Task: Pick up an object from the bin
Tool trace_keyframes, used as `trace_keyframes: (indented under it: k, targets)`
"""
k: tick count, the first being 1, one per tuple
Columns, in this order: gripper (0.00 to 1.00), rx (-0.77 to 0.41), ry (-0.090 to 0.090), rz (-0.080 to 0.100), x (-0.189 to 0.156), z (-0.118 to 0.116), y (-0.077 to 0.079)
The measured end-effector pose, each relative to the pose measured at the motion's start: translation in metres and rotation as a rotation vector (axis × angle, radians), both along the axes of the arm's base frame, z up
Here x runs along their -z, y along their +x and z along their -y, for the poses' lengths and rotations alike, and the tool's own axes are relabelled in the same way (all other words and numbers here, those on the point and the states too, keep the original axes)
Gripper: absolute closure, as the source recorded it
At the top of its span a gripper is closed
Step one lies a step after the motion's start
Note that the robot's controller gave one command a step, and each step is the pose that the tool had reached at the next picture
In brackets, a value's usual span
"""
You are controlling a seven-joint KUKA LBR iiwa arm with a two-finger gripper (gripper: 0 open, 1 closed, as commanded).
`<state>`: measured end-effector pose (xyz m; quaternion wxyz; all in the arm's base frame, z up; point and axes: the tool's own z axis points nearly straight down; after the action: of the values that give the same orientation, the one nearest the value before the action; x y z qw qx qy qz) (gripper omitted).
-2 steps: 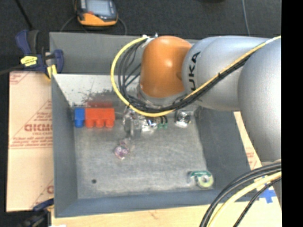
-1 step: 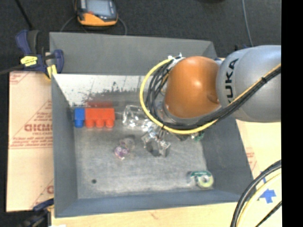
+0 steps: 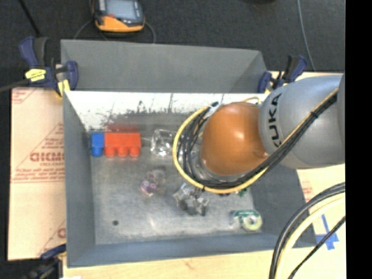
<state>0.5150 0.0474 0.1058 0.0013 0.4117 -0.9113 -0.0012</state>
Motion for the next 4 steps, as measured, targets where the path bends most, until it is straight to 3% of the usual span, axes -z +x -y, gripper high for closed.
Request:
trace_keyframes:
  k: [1, 2, 3, 4]
  targets:
    - [1.00, 0.068, 0.006, 0.010, -0.038, -0.099, 0.016]
    - [1.00, 0.658, 0.001, 0.009, -0.054, -0.059, 0.031]
    - [0.00, 0.655, 0.000, 0.008, -0.054, -0.059, 0.031]
    - [0.00, 0.408, -0.002, 0.004, 0.036, -0.057, 0.060]
